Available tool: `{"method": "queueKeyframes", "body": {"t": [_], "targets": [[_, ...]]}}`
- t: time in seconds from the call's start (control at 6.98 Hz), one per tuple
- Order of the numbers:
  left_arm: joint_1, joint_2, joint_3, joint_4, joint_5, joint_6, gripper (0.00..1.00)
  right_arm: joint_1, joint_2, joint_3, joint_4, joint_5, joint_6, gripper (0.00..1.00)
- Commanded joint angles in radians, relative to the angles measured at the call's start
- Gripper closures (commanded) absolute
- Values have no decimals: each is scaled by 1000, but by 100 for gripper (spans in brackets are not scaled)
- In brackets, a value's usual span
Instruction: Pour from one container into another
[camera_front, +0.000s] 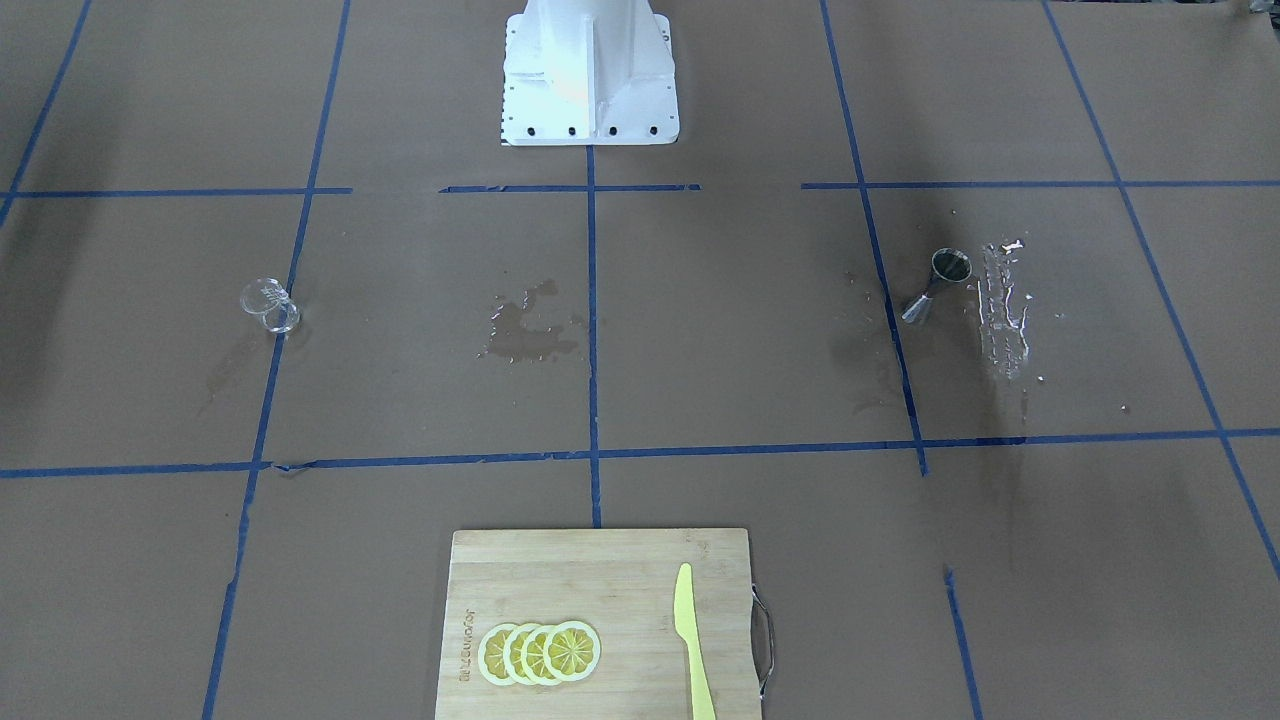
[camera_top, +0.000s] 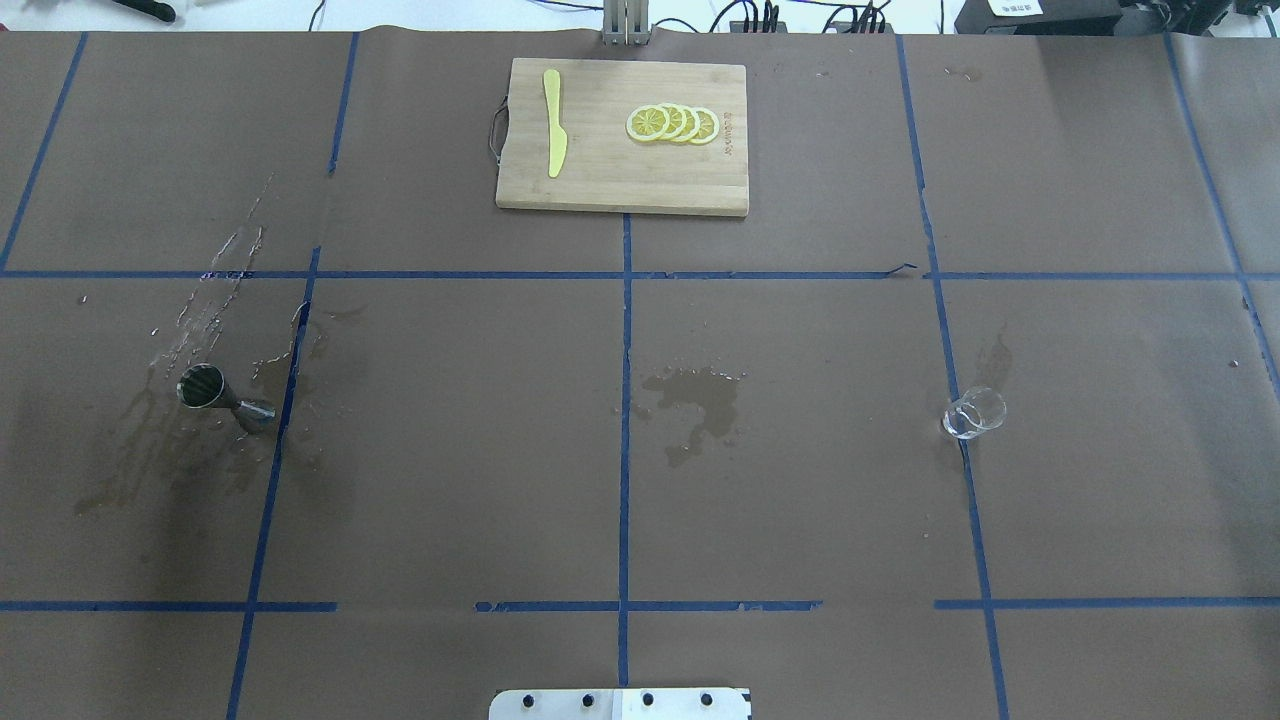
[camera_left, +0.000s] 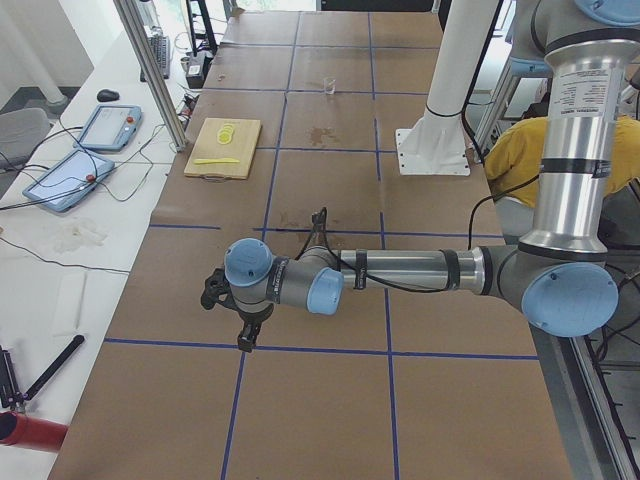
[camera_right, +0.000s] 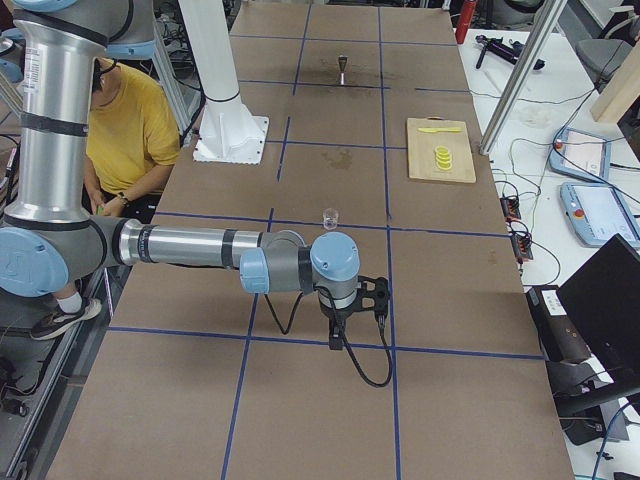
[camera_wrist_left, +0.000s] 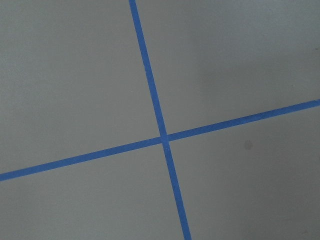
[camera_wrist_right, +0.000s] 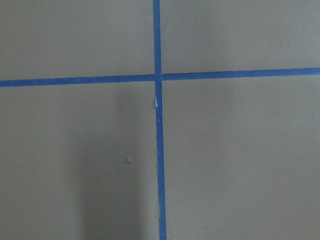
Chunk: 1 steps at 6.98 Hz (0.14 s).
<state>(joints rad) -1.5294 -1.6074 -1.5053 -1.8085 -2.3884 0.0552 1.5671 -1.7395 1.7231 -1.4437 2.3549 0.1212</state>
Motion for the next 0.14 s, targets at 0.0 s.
{"method": "queueKeyframes", "body": {"t": [0.0], "targets": [[0,0,-3,0,0,0,0,-1,2,1,2,0,0,0]]}}
